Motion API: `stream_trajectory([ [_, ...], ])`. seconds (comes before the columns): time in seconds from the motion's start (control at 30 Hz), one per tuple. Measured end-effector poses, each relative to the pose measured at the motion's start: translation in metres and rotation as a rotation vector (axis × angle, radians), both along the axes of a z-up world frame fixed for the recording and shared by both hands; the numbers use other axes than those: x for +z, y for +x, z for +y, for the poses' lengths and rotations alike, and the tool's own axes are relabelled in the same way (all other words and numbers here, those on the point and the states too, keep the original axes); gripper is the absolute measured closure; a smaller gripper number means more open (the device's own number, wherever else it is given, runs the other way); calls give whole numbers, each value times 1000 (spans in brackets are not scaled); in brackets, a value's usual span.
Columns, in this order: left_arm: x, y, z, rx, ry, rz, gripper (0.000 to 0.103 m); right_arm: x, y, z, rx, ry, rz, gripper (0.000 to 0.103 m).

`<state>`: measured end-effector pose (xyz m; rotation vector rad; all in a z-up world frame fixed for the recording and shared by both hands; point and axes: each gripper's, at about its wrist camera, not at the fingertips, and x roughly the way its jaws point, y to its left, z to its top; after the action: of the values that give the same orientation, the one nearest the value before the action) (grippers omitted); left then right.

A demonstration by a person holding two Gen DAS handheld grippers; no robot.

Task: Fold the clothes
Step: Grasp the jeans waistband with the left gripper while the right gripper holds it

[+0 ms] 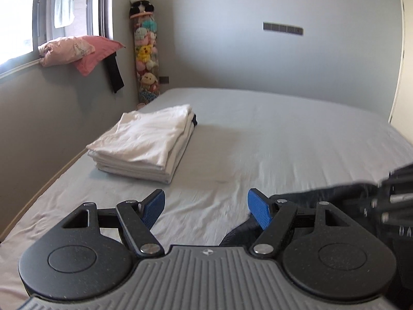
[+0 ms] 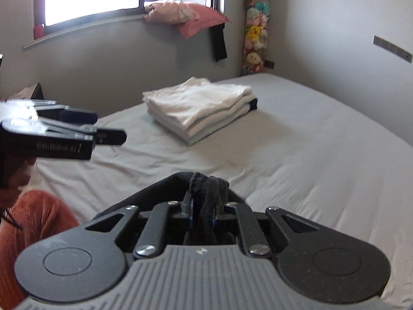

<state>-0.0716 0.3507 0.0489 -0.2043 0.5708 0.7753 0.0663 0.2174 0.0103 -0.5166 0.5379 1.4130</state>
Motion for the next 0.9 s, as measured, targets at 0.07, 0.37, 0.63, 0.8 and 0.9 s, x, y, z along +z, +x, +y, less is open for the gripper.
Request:
stream_trajectory([
  [0.07, -8, 3, 3, -29, -5, 33, 19, -19, -3, -8, -6, -40, -11, 91],
  [0.37, -29, 32, 12, -151, 9, 158, 19, -86, 17, -39, -96, -192, 133, 91],
  [0.63, -50, 74, 24, -304, -38, 214, 19, -101, 25, -56, -141, -176, 206, 73],
  [0.8, -68, 113, 34, -382, -94, 231, 16, -78, 26, -77, -148, -132, 182, 53],
  [0.9, -84, 141, 45, -412, -139, 246, 16, -68, 38, -105, -224, -107, 174, 48],
])
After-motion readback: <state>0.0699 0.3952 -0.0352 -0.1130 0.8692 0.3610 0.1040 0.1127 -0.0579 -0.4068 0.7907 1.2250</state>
